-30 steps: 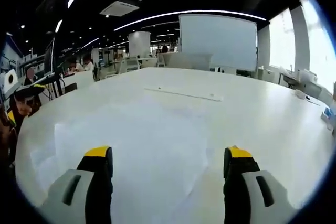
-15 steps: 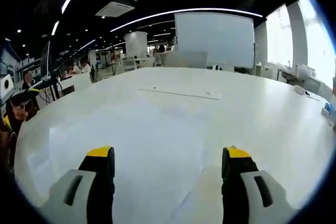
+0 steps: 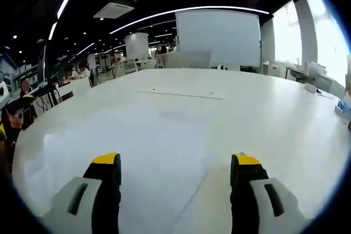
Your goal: Organize the stack of printing papers by aligning and flattening the scattered papers on the table
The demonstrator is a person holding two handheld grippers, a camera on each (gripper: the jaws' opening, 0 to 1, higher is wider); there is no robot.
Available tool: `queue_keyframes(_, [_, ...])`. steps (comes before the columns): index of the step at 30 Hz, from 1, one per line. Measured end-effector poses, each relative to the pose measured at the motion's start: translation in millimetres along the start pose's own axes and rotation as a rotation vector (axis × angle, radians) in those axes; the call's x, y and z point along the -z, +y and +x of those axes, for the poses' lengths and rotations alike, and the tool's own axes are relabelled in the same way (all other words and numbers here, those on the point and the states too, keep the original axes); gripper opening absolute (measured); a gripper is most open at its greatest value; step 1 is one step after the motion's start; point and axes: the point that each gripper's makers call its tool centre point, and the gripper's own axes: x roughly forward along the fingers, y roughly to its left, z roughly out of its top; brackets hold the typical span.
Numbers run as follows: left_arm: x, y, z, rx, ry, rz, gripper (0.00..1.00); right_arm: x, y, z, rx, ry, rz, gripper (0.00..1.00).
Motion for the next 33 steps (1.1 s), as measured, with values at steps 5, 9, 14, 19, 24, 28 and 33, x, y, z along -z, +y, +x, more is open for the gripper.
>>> queue_keyframes(5, [1.9,-0.6,1.6,0.002,0.003,-0.002,0.96,-0.8,-4.4,2.9,0.010,-0.012,0.001,0.74])
queue_keyframes(9, [3.9,-1.1,3.2,0.005,0.006,-0.005,0.96,2.5,-3.5,3.6,0.015,-0.003,-0.007,0.73])
queue_keyframes(14, [4.7,-0.8,4.4,0.007,0.006,-0.008,0.96,2.8,-2.8,3.8,0.012,-0.002,-0.004,0.70])
queue_keyframes(19, [5.4,-0.9,5.3,0.009,0.008,-0.008,0.96,4.7,-6.6,3.0,0.028,0.003,-0.001,0.59])
queue_keyframes(24, [6.9,-1.8,5.6,0.012,0.013,-0.007,0.96,5.1,-8.0,2.5,0.031,0.001,0.003,0.55])
queue_keyframes(28, [6.2,-1.5,5.0,0.010,0.009,-0.009,0.96,6.4,-8.7,2.8,0.045,0.005,-0.016,0.51])
queue_keyframes(33, [8.2,-2.3,5.4,0.008,0.010,-0.011,0.96,6.9,-7.9,2.7,0.047,0.004,-0.018,0.46])
